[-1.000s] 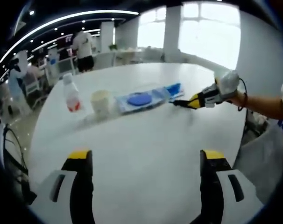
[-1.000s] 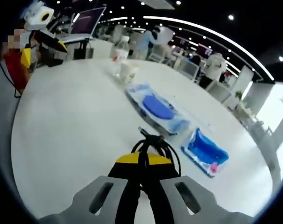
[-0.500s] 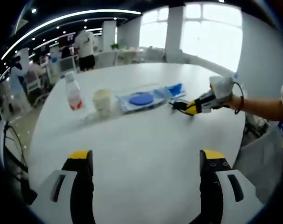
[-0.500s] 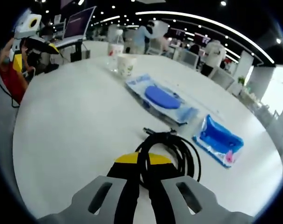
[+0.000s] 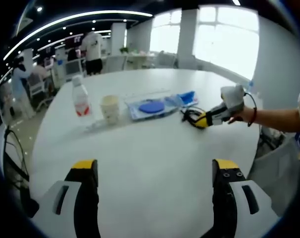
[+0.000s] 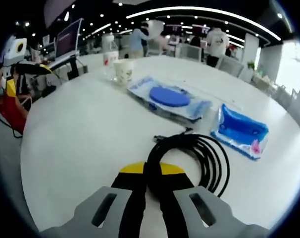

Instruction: Arrange the tabletop items into an orderly group along one side of the table until the central work area is clear of visible clutter.

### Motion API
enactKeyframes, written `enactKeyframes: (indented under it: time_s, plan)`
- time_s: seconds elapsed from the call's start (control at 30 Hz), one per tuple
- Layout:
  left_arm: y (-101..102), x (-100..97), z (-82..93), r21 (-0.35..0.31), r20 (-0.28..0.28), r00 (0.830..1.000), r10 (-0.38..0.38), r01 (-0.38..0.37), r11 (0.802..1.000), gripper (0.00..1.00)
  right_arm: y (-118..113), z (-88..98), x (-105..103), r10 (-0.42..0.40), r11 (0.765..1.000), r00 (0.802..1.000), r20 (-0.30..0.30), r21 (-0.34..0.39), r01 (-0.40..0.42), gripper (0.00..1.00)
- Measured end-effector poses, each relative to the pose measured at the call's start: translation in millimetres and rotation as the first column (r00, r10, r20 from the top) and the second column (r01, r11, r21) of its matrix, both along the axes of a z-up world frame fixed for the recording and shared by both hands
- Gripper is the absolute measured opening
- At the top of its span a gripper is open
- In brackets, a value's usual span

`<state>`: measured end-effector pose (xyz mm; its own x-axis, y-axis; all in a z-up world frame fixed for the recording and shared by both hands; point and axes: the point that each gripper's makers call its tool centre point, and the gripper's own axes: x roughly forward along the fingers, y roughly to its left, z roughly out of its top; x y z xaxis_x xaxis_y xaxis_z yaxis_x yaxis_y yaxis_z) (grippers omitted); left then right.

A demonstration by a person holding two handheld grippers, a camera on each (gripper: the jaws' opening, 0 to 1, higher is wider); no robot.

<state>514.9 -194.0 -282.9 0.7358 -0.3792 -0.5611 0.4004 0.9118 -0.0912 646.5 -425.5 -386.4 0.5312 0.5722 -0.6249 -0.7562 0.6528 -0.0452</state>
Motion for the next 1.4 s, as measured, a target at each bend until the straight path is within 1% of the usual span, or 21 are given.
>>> enactKeyframes:
  time_s: [0.1, 0.13, 0.23, 0.33, 0.37, 0.4, 0.43, 0.47, 0.5, 0.53, 0.6, 0.73, 0.83, 0.9, 1.0, 1.07, 1.17, 1.3, 1.4]
  plan:
    - [0.1, -0.4, -1.4, 0.004, -0.004, 1.000, -0.002, 0.002, 1.000, 0.94, 0.6, 4.9, 2.6, -0.030, 0.999, 1.000, -0.010, 0.044, 0.030, 0.14]
    - [0.1, -0.3, -1.3, 0.002, -0.004, 1.000, -0.001, 0.001, 1.000, 0.94, 2.4, 10.0, 2.9, -0.040, 0.996, 0.999, -0.017, 0.081, 0.042, 0.19]
    - [0.2, -0.1, -1.0, -0.002, -0.003, 1.000, -0.001, 0.001, 1.000, 0.95, 4.5, 22.4, 0.4, -0.041, 0.990, 0.999, -0.027, 0.136, 0.044, 0.29]
    - [-0.5, 0.5, 0.3, -0.005, 0.003, 1.000, -0.001, 0.001, 1.000, 0.97, 3.9, 30.5, -1.2, -0.037, 0.989, 0.999, -0.011, 0.140, 0.038, 0.35]
    - [-0.8, 0.5, 0.5, -0.007, 0.003, 1.000, -0.001, 0.001, 1.000, 0.97, 3.0, 35.8, -1.2, -0.045, 0.988, 0.999, 0.000, 0.146, 0.045, 0.37]
    - [-0.8, 0.6, 0.4, -0.008, 0.003, 1.000, 0.000, 0.000, 1.000, 0.98, 2.7, 39.2, -1.9, -0.048, 0.988, 0.999, 0.004, 0.150, 0.047, 0.40]
    - [-0.6, 0.6, 0.3, -0.006, 0.004, 1.000, 0.001, -0.001, 1.000, 0.99, 3.7, 45.2, -3.2, -0.049, 0.984, 0.999, 0.007, 0.170, 0.047, 0.44]
    - [-0.2, 0.3, -0.5, 0.001, 0.001, 1.000, 0.000, 0.000, 1.000, 0.99, 4.4, 48.5, -4.3, -0.058, 0.980, 0.998, -0.002, 0.188, 0.057, 0.48]
    - [0.0, 0.0, -1.0, 0.005, -0.002, 1.000, -0.002, 0.002, 1.000, 0.99, 5.4, 53.8, -6.6, -0.058, 0.977, 0.998, -0.003, 0.205, 0.057, 0.56]
    - [-0.1, -0.1, -0.9, 0.005, -0.002, 1.000, -0.002, 0.002, 1.000, 0.99, 6.5, 57.3, -8.3, -0.055, 0.975, 0.998, 0.000, 0.215, 0.054, 0.61]
    - [-0.8, 0.3, 0.0, -0.001, 0.001, 1.000, 0.000, 0.000, 1.000, 0.99, 7.1, 64.1, -12.4, -0.061, 0.974, 0.998, 0.003, 0.221, 0.059, 0.70]
    - [-1.4, 0.8, 1.6, -0.001, 0.007, 1.000, 0.000, 0.000, 1.000, 0.99, 6.9, 77.9, -18.2, -0.064, 0.971, 0.998, 0.021, 0.231, 0.058, 0.77]
    - [-2.0, 0.2, 2.3, -0.002, 0.007, 1.000, -0.001, 0.001, 1.000, 0.99, 4.3, 86.9, -21.7, -0.091, 0.964, 0.996, 0.014, 0.254, 0.085, 0.89]
    - [-2.0, 0.3, 3.6, -0.003, 0.014, 1.000, -0.002, 0.002, 1.000, 0.99, 2.3, 91.7, -25.8, -0.103, 0.960, 0.995, 0.002, 0.261, 0.099, 0.94]
    - [-1.9, 0.3, 5.2, -0.005, 0.021, 1.000, 0.005, -0.005, 1.000, 0.99, 0.1, 99.2, -33.0, -0.109, 0.960, 0.994, 0.003, 0.260, 0.105, 0.99]
    - [-0.1, -0.5, 3.5, 0.001, 0.012, 1.000, 0.013, -0.013, 1.000, 0.99, -2.3, 104.0, -39.7, -0.112, 0.964, 0.994, -0.003, 0.244, 0.109, 1.00]
    - [2.9, -0.9, 1.7, 0.004, 0.007, 1.000, 0.026, -0.026, 1.000, 0.99, -6.8, 112.5, -48.4, -0.120, 0.963, 0.993, 0.011, 0.245, 0.114, 1.00]
    - [4.3, 0.0, 5.4, -0.014, 0.020, 0.999, 0.036, -0.036, 0.999, 0.99, -13.2, 120.8, -58.1, -0.133, 0.962, 0.991, 0.026, 0.244, 0.122, 1.00]
    - [4.0, -1.2, 5.2, -0.008, 0.021, 0.999, 0.034, -0.034, 0.999, 0.99, -18.3, 127.4, -66.6, -0.143, 0.961, 0.989, 0.037, 0.242, 0.130, 1.00]
